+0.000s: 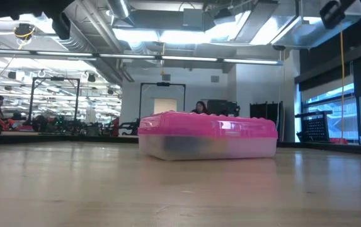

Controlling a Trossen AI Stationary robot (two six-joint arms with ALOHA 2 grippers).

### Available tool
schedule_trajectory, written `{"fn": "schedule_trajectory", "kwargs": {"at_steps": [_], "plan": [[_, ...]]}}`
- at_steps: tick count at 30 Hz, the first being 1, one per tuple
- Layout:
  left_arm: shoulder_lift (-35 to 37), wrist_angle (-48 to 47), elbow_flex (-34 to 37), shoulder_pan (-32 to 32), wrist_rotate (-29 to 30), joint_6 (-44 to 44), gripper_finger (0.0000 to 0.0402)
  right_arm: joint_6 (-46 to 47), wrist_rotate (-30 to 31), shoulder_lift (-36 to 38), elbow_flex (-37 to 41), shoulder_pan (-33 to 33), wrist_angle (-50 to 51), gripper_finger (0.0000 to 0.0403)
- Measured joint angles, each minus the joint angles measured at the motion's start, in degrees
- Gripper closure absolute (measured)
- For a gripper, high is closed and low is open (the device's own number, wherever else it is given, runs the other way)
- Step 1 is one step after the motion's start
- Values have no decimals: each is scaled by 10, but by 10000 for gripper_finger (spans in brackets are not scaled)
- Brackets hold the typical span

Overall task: Pack school essentials
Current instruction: Return to Home Position

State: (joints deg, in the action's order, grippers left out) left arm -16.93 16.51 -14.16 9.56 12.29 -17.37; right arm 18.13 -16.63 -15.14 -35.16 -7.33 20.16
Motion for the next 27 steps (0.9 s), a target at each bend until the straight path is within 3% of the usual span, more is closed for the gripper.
{"fn": "schedule_trajectory", "kwargs": {"at_steps": [11, 18, 27], "plan": [[108, 37, 76, 0, 2, 6, 402, 25, 9, 152, 94, 0, -32, 401], [166, 88, 135, 0, 6, 30, 401, 23, 2, 151, 92, 0, -24, 399], [167, 64, 137, 0, 2, 31, 402, 14, 0, 150, 126, 0, -43, 399]]}}
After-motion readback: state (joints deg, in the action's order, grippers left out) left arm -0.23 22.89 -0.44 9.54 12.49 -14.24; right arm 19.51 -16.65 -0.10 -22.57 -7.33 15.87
